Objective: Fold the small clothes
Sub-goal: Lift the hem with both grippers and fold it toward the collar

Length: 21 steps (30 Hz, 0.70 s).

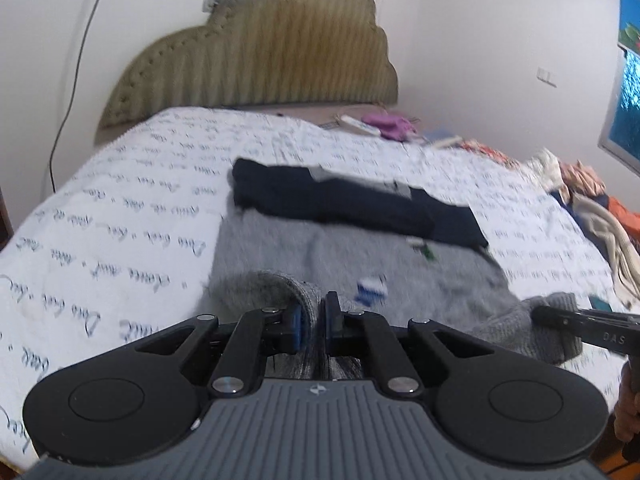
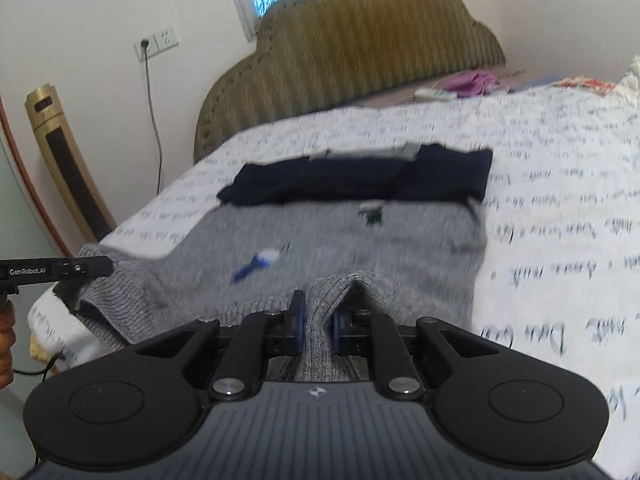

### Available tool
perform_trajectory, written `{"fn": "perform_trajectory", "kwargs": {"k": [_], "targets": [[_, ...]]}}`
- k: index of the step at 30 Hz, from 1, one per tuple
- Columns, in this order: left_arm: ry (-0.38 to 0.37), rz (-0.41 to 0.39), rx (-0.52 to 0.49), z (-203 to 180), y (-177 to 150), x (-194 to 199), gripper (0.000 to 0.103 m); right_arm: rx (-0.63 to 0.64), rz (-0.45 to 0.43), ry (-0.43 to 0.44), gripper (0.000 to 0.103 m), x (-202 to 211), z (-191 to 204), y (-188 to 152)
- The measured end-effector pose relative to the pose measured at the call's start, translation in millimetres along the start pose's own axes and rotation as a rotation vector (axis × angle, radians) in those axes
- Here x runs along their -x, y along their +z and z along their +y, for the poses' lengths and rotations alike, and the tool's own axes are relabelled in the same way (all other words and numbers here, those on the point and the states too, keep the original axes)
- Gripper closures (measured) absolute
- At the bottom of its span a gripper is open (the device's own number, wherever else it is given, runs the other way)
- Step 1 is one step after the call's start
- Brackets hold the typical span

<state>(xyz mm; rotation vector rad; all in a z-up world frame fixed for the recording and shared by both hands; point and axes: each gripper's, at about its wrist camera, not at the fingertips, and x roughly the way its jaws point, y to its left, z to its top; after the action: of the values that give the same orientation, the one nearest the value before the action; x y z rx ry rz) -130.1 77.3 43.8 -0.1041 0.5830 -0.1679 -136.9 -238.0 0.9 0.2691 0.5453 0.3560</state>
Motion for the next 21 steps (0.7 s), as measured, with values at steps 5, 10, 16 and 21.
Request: {"fn": "perform_trajectory", "kwargs": {"k": [5,10,16,21], "targets": [[0.036,-0.024,-0.002,2.6,22.6,-13.9,0.094,-0.021,-0.060,-0.016,0.090,-8.8,-11.7,23.2],[0.059,-0.042,-0.014,1.2,45.8,-32.0,0.094,-0.029,-0.105,-0.037,0.090,-21.8,-18.3,43.3],[0.079,-0.062,-0.036,-3.5,71.4,-54.5,0.093,-0.048,-0.144,-0.058,0.090,-39.5,-27.7,65.2],[0.108,-0.057,-0.049,-4.3,90.0,-77.4,0.094,-0.045,-0.178,-0.084,0.091,-54.0,-35.4,82.0]]}}
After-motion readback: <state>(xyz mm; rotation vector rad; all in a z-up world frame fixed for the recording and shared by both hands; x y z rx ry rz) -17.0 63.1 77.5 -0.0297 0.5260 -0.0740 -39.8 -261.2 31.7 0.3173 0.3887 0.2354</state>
